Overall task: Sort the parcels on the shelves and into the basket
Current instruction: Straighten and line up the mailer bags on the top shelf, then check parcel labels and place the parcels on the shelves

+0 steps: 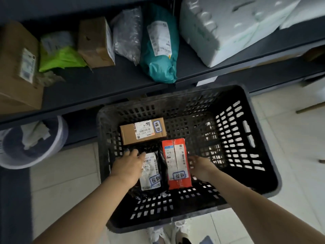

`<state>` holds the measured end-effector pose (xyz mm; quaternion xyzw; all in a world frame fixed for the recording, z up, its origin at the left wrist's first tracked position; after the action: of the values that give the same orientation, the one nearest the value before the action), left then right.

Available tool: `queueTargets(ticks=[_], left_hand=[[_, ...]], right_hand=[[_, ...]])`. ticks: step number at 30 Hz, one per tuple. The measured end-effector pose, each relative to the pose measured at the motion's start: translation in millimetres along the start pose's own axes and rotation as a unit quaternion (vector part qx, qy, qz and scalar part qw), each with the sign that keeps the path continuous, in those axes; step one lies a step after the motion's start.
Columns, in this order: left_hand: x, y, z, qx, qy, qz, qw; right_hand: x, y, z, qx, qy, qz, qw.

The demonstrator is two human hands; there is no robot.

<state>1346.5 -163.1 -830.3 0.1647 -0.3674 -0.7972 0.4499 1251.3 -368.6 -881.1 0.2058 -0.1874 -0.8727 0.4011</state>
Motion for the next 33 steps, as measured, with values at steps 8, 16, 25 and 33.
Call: queueTargets(ticks=[8,16,25,33], left_hand=[[-7.9,125.1,102.5,0.085,-0.003,-0.029,0.996],[-41.7,247.5,261.9,0.211,0.071,-0.039,0.974],[-62.9,268.1,509.3,0.334,0.288,-0.019,0.897],[-49.0,217.2,745.0,0.379,0.485,-0.001,0.788]], right_hand=[[-59.9,95.1,136.2,0.11,0.113,0.2,0.967],[-170.9,195.6,309.5,0.247,0.287,0.311,0.872],[-288.7,184.8,487.8,0.29,0.489,0.384,0.727],[-382.4,110.2,672.7,0.304,0.642,0.394,0.583]])
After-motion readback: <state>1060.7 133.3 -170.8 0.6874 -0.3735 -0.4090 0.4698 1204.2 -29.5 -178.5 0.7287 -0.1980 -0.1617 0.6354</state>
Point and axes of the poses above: each hand's wrist, its own z-axis away from the middle knuckle, its own y-axis out of the back of the hand, x = y × z, the point moved 6 cm from there along -z, towards the middle knuckle, and after that the axes turned 6 degrees about z, right-handed, at the moved point
